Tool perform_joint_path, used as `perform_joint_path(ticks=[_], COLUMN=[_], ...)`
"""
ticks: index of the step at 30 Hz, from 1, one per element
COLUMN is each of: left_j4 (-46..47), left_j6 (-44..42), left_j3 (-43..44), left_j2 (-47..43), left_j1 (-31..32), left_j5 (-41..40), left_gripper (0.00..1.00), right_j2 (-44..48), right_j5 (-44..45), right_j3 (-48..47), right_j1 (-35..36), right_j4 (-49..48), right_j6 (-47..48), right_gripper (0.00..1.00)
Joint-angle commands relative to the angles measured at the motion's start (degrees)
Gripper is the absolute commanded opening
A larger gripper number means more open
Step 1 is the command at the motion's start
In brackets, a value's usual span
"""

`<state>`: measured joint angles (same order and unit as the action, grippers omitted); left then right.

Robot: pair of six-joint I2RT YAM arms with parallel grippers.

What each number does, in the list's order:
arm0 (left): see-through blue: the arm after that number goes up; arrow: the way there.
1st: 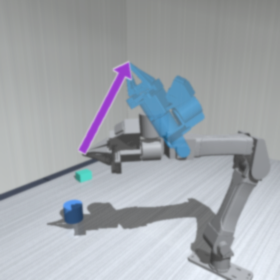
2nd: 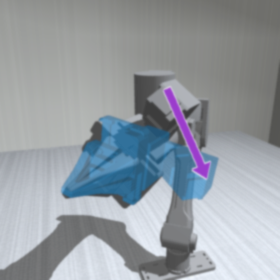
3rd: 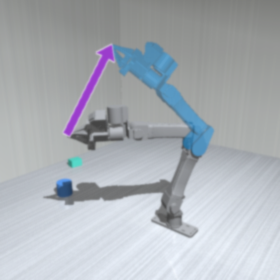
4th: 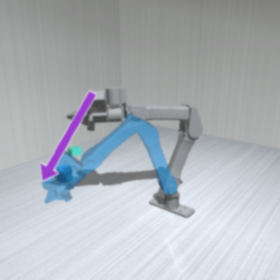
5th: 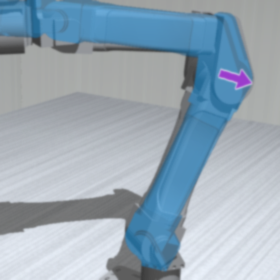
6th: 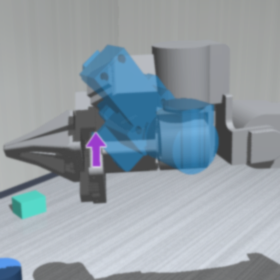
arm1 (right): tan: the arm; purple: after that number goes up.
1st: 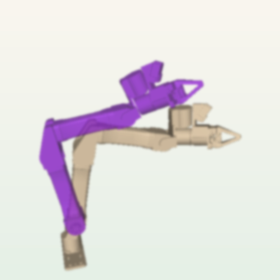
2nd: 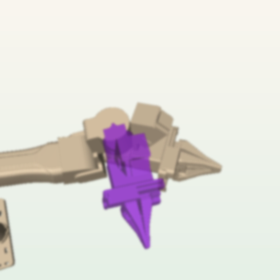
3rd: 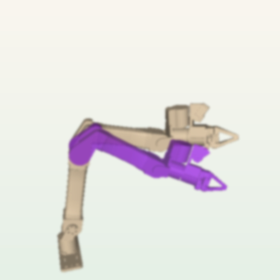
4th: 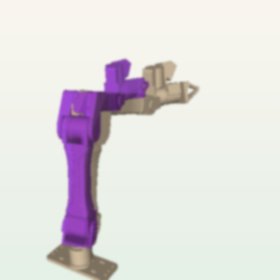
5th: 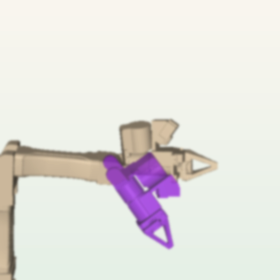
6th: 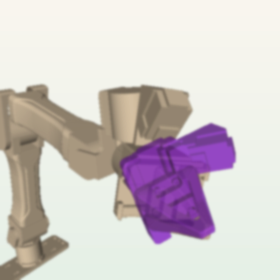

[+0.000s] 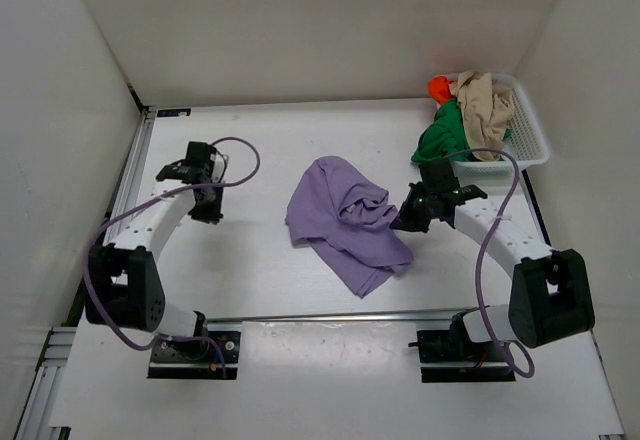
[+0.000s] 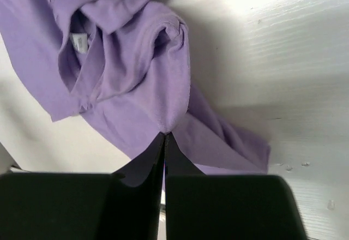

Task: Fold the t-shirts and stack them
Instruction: Flatten out the tshirt

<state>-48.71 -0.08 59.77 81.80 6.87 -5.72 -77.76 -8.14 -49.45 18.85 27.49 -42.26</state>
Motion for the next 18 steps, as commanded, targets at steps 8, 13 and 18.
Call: perform_joint_path(ticks=[8, 13, 18], left_j4=[-3.8, 2.7, 7.7], left_j6=[0.1, 0.1, 0.1], left_j3=[9.2, 14.6, 20.2], left_j2=[7.4, 14.9, 22.4], left_j1=[38.2, 58.6, 65.3], left_j5=[0.7, -11.1, -11.2], left_gripper=[0.62, 0.68, 0.71], right_j2=[-4.1, -8.5, -13.3], right_j5=[-7.3, -10.1, -14.0], right_j3=[-2.3, -1.6, -2.0], right_j1=[3.6, -4.1, -10.3], right_j4=[-0.2, -0.2, -0.5], right_j6=[-1.2, -0.6, 2.3], right_gripper=[0.0, 0.0, 0.0])
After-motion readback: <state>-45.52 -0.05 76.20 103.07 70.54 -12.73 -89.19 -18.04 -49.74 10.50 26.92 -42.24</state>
